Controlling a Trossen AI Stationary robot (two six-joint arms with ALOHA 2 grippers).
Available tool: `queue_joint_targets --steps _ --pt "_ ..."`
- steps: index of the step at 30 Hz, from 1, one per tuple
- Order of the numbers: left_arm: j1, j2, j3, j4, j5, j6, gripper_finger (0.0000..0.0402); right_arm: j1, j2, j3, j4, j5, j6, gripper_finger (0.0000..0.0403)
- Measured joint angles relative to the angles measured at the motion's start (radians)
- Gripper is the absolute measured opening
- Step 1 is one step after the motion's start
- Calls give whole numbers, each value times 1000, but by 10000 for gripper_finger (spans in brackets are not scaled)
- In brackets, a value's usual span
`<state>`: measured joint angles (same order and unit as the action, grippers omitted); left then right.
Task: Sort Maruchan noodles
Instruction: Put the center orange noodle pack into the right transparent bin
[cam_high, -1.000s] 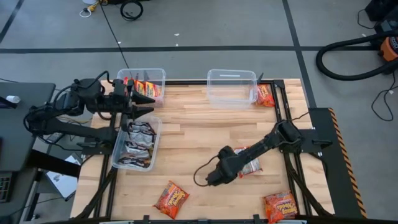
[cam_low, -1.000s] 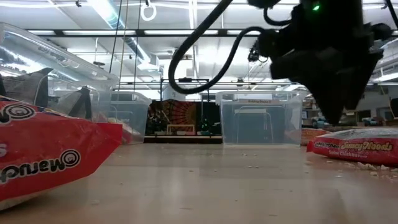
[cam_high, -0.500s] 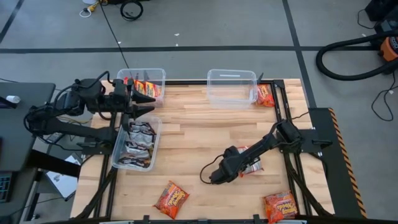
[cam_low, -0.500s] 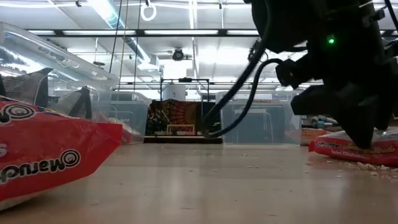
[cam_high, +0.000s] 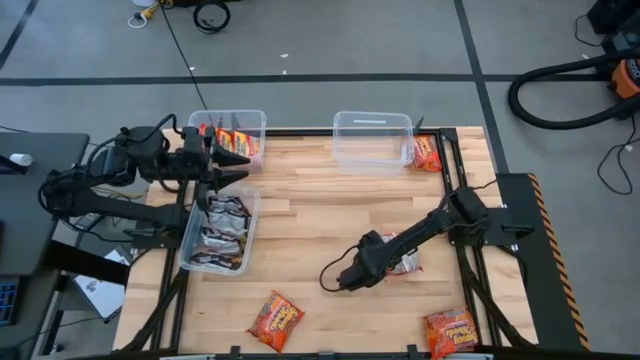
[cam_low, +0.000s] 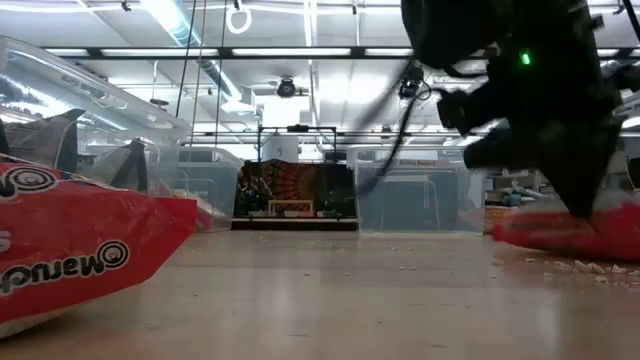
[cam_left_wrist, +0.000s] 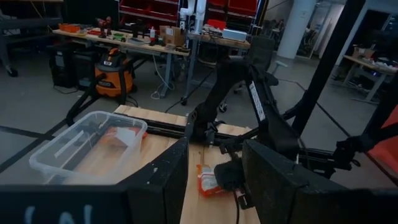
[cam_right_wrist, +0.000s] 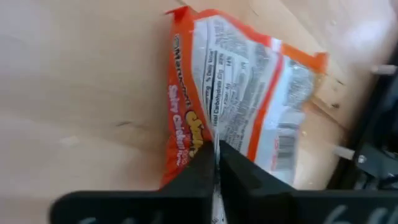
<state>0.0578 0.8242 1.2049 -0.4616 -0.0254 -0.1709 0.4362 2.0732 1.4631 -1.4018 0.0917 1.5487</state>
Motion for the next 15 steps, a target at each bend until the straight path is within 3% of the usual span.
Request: queue_joint_targets --steps 6,15 --pt "0 0 0 -41 0 -1 156 -20 -202 10 51 100 -31 8" --pt "0 0 0 -54 0 -1 156 -31 -586 11 69 482 -32 4"
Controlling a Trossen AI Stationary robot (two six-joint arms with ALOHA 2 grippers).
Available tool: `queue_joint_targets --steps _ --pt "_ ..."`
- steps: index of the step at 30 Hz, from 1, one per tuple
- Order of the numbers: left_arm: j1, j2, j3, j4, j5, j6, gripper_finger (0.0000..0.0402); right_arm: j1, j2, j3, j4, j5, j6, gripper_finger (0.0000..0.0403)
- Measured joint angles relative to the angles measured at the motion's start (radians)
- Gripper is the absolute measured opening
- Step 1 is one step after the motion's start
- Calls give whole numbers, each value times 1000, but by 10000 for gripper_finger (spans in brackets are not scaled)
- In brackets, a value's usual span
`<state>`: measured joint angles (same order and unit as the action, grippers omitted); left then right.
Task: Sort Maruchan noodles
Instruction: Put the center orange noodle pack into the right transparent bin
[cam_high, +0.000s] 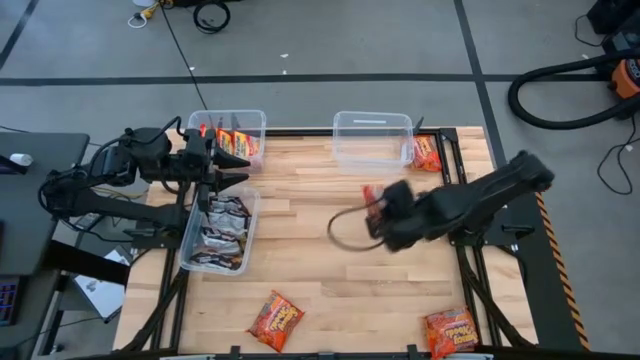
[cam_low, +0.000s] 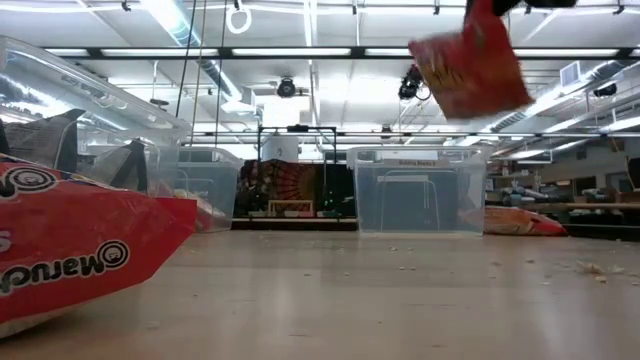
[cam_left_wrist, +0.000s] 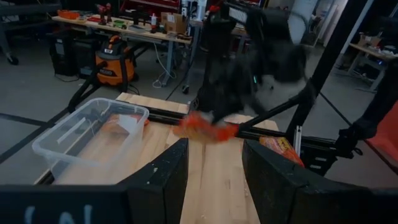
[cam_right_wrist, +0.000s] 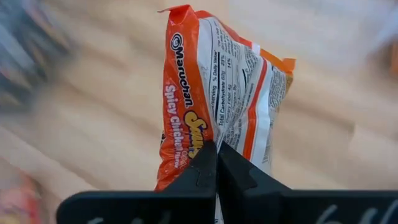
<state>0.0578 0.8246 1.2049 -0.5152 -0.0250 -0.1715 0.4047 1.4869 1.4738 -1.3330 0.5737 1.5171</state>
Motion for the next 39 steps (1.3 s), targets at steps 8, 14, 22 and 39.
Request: queue_joint_targets --steps 8,14,22,39 --pt "0 0 0 0 23 26 156 -169 -231 -47 196 137 -274 2" --pt "0 0 0 1 22 51 156 -445 -350 -175 563 -100 -640 2" --pt "20 0 0 2 -25 84 156 -848 -351 -365 949 -503 -793 2" --pt "69 0 0 37 -103 25 156 -1128 81 -388 1122 -874 -749 2"
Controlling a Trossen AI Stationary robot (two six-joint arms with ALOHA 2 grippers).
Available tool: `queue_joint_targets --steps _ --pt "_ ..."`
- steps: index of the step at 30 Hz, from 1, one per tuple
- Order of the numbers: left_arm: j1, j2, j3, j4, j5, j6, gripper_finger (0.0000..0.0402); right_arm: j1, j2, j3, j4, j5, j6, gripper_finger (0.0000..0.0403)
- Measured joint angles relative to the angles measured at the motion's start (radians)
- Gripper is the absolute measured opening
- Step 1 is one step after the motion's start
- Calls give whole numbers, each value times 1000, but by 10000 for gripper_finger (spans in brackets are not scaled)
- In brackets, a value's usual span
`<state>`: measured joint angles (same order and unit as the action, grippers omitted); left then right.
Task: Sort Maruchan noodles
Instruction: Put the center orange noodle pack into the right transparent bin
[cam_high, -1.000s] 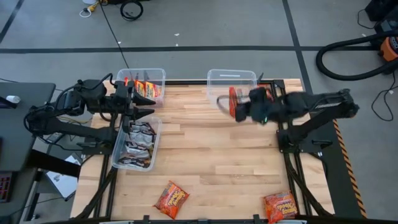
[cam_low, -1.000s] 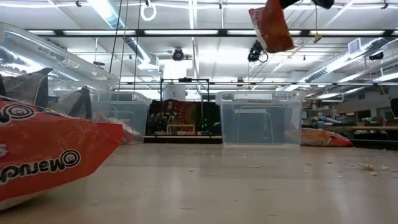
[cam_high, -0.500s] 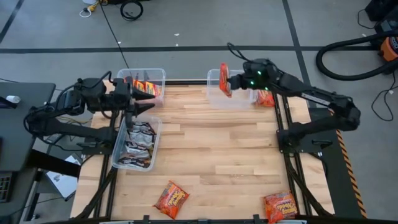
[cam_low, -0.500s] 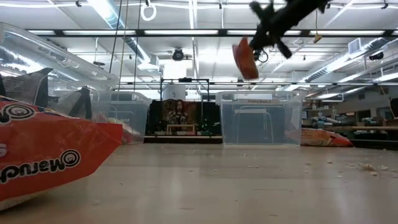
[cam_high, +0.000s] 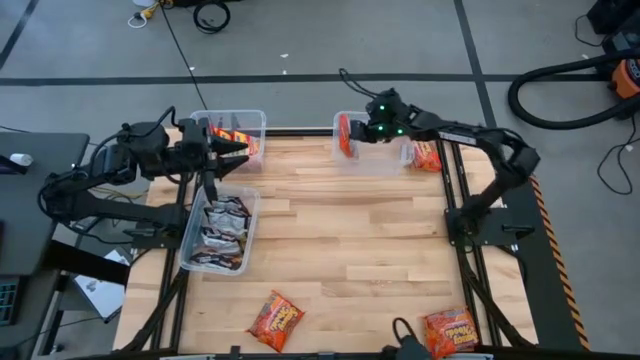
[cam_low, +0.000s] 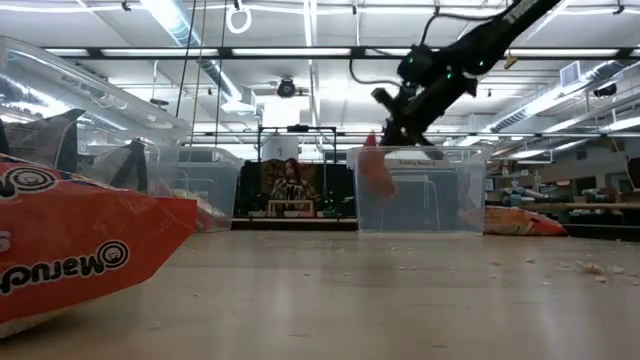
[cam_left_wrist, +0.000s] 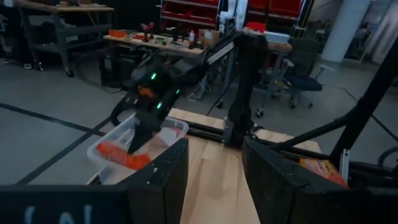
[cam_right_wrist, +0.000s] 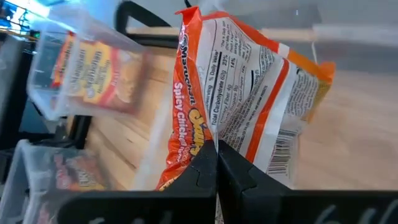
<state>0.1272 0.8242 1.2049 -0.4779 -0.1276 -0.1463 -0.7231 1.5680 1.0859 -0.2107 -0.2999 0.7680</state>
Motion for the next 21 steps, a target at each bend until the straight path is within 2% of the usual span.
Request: queue_joint_targets --steps 4,10,16,21 --pt "0 0 0 27 23 -37 156 0 90 0 67 -11 37 3" --pt "0 13 0 45 28 -214 156 2 198 0 201 32 72 3" --pt "7 76 0 49 27 -240 156 3 294 1 348 32 127 11" --pt "55 104 0 56 20 -236 156 4 341 3 428 -10 145 40"
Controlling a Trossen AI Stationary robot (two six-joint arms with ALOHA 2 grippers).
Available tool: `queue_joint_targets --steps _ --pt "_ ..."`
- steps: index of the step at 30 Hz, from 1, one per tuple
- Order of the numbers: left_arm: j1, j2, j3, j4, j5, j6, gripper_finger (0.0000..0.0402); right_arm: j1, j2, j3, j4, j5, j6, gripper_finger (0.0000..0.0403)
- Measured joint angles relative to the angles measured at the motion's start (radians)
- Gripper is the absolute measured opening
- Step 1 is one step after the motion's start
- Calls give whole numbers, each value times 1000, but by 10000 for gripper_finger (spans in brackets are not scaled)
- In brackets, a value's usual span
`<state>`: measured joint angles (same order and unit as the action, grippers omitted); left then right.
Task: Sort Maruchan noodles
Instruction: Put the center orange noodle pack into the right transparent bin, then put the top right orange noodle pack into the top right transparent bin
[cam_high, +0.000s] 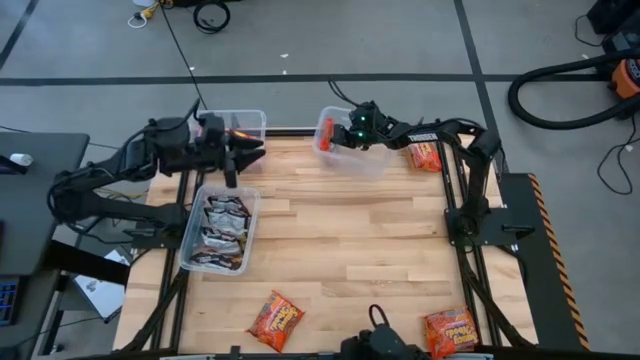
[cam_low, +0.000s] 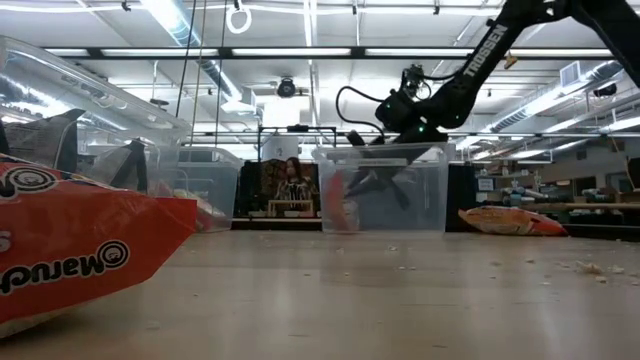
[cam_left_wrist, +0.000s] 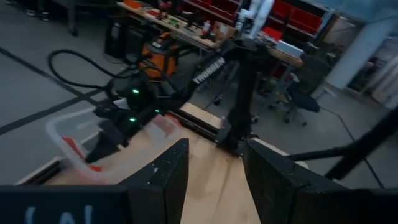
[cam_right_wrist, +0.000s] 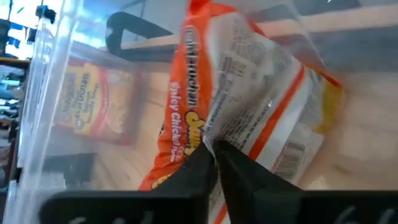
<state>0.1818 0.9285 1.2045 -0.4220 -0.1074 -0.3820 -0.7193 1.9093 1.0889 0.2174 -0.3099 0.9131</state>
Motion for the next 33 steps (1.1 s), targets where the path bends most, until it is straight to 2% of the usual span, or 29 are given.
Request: queue_joint_targets --steps 5,14,19,22,25,29,33 --pt "42 -2 0 0 0 0 156 11 -15 -3 -9 5 -41 87" --pt "104 -4 0 -2 0 87 156 47 -134 -3 -4 51 -171 174" --pt "118 -8 0 -2 37 197 156 90 -225 -3 -9 58 -290 201" --pt "118 -15 0 -4 92 261 156 121 -313 -3 -30 121 -394 203" --pt "118 -37 0 -5 139 280 156 150 -417 -3 -108 240 -484 203" --pt "118 -90 0 -35 180 288 156 165 -576 -2 -316 414 -492 204" --pt "118 -153 0 -90 182 285 155 147 -734 -2 -626 448 -431 218"
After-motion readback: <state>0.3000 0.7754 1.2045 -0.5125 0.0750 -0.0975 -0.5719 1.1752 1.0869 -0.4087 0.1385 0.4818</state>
